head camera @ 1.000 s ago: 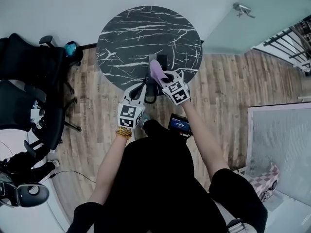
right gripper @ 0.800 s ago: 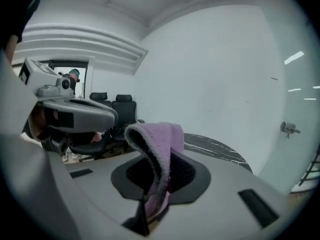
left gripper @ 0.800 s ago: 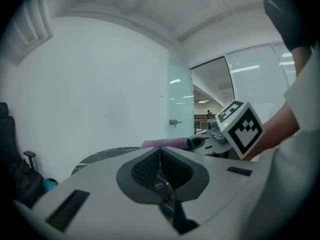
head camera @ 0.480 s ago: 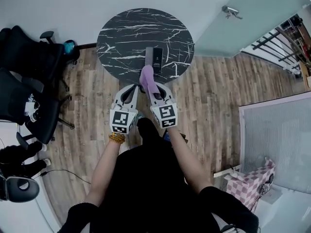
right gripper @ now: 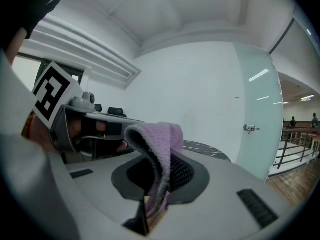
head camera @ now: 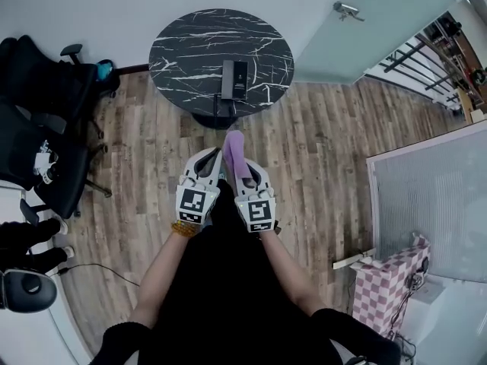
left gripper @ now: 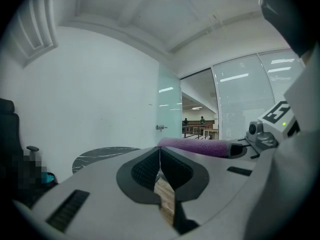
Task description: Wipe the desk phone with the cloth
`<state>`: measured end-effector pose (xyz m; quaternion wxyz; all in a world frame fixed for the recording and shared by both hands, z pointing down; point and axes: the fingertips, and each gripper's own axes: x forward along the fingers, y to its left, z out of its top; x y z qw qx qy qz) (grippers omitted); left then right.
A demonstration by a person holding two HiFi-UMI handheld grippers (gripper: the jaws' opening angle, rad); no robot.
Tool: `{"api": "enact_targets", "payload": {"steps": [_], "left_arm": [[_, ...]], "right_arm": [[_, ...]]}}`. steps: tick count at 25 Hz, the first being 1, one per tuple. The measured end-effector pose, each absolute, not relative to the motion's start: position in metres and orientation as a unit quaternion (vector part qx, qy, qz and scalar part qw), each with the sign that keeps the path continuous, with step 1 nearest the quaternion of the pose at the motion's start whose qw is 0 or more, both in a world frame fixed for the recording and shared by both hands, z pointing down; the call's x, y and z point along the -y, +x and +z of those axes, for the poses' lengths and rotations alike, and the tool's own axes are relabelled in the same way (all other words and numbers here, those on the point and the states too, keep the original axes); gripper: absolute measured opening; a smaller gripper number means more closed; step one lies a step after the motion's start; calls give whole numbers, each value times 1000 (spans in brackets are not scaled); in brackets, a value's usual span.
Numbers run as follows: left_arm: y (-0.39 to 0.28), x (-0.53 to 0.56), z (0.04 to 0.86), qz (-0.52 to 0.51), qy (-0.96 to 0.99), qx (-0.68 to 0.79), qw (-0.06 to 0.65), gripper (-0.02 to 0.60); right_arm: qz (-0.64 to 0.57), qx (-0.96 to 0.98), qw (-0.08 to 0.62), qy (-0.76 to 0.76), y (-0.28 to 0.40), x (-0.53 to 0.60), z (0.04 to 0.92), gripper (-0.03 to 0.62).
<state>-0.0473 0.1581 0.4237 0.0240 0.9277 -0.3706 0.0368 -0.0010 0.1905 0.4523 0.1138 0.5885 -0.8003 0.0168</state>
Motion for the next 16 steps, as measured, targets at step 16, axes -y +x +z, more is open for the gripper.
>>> {"api": "enact_targets", "payload": {"steps": [16], "left_arm": [[-67, -206, 414, 22, 925, 379, 7, 14]], "right_arm": [[-17, 799, 138, 585, -20, -242, 453, 57]]}}
